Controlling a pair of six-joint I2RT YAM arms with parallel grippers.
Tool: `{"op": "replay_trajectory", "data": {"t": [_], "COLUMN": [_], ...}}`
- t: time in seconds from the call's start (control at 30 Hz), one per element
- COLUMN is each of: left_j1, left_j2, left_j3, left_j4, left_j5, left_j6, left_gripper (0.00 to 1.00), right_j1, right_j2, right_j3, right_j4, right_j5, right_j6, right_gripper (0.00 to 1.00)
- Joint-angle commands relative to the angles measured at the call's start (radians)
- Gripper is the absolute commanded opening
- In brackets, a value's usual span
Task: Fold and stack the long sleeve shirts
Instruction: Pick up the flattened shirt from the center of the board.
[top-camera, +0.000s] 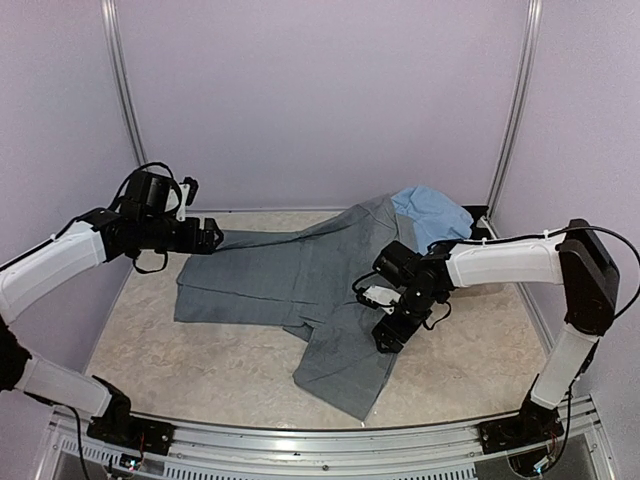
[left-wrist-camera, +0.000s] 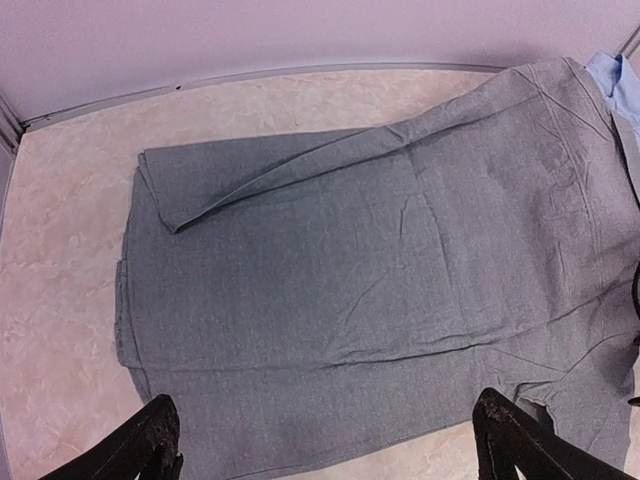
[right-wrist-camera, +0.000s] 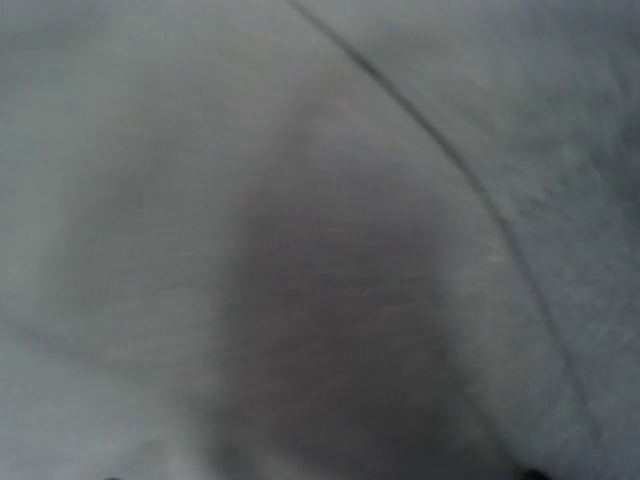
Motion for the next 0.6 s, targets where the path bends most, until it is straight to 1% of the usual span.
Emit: {"op": "replay_trajectory", "data": {"t": [0.0,0.13,0.23,0.33,0.4,0.57], "left_j1": [-0.043,-0.049,-0.051,-0.051,-0.052,-0.052], "left_j2": [0.002,0.024,0.039,0.054,0.061,0.07], "left_j3": [-0.017,-0.02,-0.023,-0.029,-0.036,-0.049], "left_j4": [0.023,0.038,0.047,0.051,0.05,0.052], "left_j5": [-0.019,-0.022,-0.006,-0.005,-0.009,-0.02], "left_j6": [0.004,0.008,0.011,0.014,0.015,0.024], "left_gripper": [0.97,0.97,0.97,0.96,0.96,0.96], "right_j1": [-0.04,-0.045,-0.046,-0.047,-0.047,-0.051], "right_j2": [0.085,0.137,0.146,0.135,0.135,0.143], "right_j3": [0.036,0.064,0.083,0.084,0.081,0.061], "right_j4": [-0.044,-0.04,-0.021,0.009,0.019,0.049], "right_j5": [0.021,0.043,0.018,-0.02,-0.015,-0.016], "right_j6": [0.002,-0.012,-0.012,-0.04,-0.041,-0.042], "right_gripper": [0.81,0.75,0.69,0.59,0.5,0.31]}}
